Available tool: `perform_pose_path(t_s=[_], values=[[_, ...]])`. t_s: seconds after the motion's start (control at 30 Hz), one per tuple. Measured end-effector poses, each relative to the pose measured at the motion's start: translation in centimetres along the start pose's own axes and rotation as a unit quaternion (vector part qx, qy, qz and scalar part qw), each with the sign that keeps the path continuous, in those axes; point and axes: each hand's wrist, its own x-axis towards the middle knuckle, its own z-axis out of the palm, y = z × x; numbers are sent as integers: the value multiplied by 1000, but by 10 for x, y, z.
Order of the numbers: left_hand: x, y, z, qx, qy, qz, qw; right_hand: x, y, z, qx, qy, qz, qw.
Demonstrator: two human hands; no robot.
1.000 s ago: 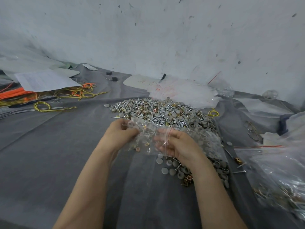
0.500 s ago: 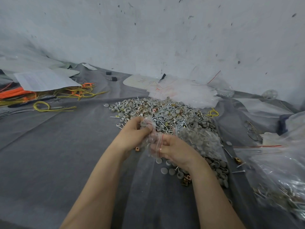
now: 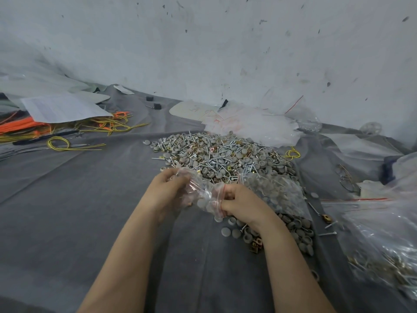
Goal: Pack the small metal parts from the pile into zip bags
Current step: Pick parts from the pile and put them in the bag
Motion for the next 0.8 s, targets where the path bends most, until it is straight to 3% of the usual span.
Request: perform_pose_path(t_s=[0.13,0.37,0.63,0.8], values=[[5,0,-12,-46,15,-57,997,2,0,0,7,10,2,1000],[2,-2,-11,-59,8,-41,997,-1,-2,2,-24,14,-5,1000],[0,-3,-9,-50,34,-20,998,-3,-9,6,-192,-15,-52,980],[1,-2,-10,-83,59,-35,994,-2,-9,9,-211,-21,-37,977]])
